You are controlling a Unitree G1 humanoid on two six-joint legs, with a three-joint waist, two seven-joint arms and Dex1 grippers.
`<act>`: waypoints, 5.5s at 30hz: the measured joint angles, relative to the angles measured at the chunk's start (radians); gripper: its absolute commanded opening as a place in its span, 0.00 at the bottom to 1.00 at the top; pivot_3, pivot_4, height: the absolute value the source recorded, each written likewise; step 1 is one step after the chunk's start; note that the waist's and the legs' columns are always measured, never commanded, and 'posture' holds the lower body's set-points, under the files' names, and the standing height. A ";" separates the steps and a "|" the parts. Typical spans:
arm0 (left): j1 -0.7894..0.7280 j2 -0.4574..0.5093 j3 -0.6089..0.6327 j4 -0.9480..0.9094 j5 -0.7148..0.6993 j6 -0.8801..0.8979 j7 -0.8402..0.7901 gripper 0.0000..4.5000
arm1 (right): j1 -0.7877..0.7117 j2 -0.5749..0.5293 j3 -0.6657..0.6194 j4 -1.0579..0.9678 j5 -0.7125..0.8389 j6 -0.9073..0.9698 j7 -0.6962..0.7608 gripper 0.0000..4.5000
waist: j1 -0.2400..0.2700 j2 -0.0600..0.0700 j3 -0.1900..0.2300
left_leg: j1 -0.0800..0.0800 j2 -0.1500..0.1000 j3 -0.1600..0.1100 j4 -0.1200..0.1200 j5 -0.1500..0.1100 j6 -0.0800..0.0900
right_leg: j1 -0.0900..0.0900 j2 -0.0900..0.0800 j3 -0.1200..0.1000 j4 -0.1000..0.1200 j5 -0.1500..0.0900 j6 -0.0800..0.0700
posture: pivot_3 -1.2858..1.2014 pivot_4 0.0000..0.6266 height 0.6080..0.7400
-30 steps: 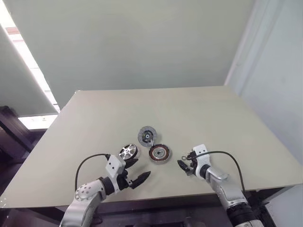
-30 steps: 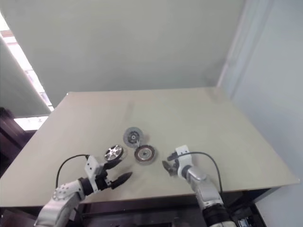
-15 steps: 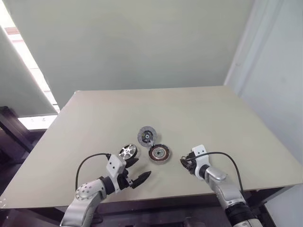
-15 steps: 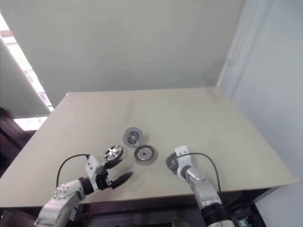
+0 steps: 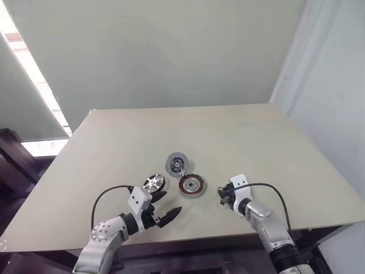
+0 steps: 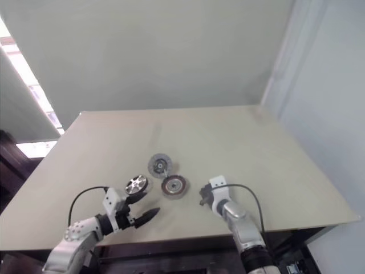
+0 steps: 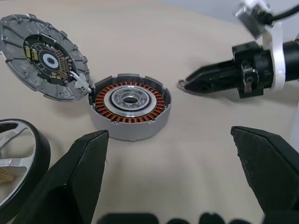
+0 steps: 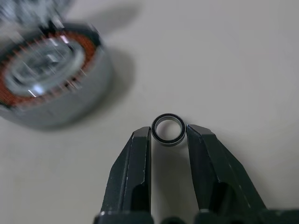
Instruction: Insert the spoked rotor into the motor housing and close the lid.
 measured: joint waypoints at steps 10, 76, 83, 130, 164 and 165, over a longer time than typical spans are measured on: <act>-0.017 -0.003 0.001 0.038 0.003 -0.035 0.011 1.00 | -0.117 0.041 0.079 -0.099 0.010 0.131 0.048 0.18 | 0.000 0.000 0.000 | 0.000 0.000 -0.001 0.000 0.000 0.000 | -0.001 0.000 -0.001 0.000 0.000 0.000 | 0.52 0.00 1.00; -0.013 0.009 0.017 0.050 0.019 -0.068 0.024 1.00 | -0.253 0.123 0.168 0.197 -0.119 0.058 0.046 0.18 | -0.001 0.001 0.000 | -0.001 0.000 -0.002 0.000 0.000 0.000 | -0.001 0.000 -0.001 0.000 0.001 0.001 | 0.52 0.00 1.00; -0.013 0.009 0.017 0.050 0.019 -0.069 0.024 1.00 | -0.253 0.123 0.168 0.197 -0.120 0.058 0.046 0.18 | -0.001 0.001 0.000 | -0.001 0.000 -0.002 0.000 0.000 0.000 | -0.001 0.000 -0.001 0.000 0.001 0.001 | 0.52 0.00 1.00; -0.021 0.008 0.016 0.062 0.020 -0.079 0.024 1.00 | -0.286 0.149 0.179 0.298 -0.159 -0.014 0.018 0.00 | -0.001 0.001 0.000 | 0.001 0.000 -0.002 0.000 0.000 0.000 | 0.000 0.000 -0.001 0.000 0.001 0.001 | 0.52 0.00 1.00; -0.025 -0.007 0.015 0.067 0.021 -0.058 0.051 1.00 | -0.187 -0.190 0.381 -0.164 -0.243 0.023 0.310 1.00 | 0.000 0.000 0.000 | -0.001 0.000 -0.002 0.000 0.000 0.000 | -0.001 0.000 -0.002 0.000 0.000 0.000 | 0.52 0.00 1.00; -0.025 -0.007 0.015 0.069 0.021 -0.058 0.050 1.00 | -0.189 -0.195 0.390 -0.159 -0.257 0.002 0.310 1.00 | 0.000 0.000 0.000 | -0.001 0.000 -0.002 0.000 0.000 0.000 | -0.001 0.000 -0.002 0.000 0.000 0.000 | 0.52 0.00 1.00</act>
